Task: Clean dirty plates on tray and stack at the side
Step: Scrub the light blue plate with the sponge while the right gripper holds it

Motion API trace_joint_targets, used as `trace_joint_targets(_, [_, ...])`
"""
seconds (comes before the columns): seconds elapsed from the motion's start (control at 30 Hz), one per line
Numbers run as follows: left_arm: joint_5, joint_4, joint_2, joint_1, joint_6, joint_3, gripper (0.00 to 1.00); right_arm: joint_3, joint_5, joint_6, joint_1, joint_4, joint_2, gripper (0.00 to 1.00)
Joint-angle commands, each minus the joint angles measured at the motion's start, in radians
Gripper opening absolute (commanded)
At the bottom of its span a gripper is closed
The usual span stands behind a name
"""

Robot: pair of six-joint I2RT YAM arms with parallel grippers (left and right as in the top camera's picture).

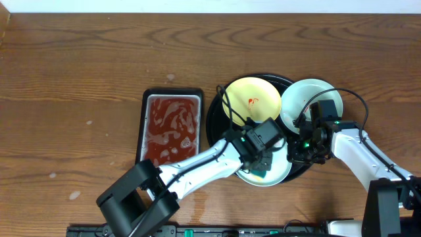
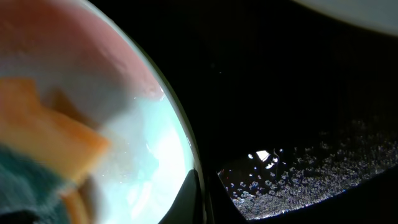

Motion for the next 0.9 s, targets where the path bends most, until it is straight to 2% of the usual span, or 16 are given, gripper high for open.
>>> trace_joint_targets(0.0, [-0.075,0.003,0.028,0.002,-0.016,-0.005,0.08,-0.004,0.026,0.007,-0.001,-0.009,0.007,0.01])
trace_joint_targets(0.17, [-0.202,0.002,0.063,0.023,0.036,-0.005,0.08,-0.004,0.026,0.007,-0.001,-0.013,0.007,0.01])
trace_joint_targets(0.33, [-0.323,0.004,0.075,0.067,0.157,-0.005,0.08,-0.004,0.026,0.006,-0.001,-0.013,0.007,0.01])
trace_joint_targets(0.57, [-0.328,0.004,0.066,0.144,0.306,-0.004,0.08,-0.004,0.026,0.006,-0.001,-0.016,0.007,0.01])
trace_joint_targets(0.87, [-0.328,-0.003,-0.049,0.176,0.311,-0.004,0.08,-0.004,0.026,0.006,-0.001,-0.016,0.007,0.01])
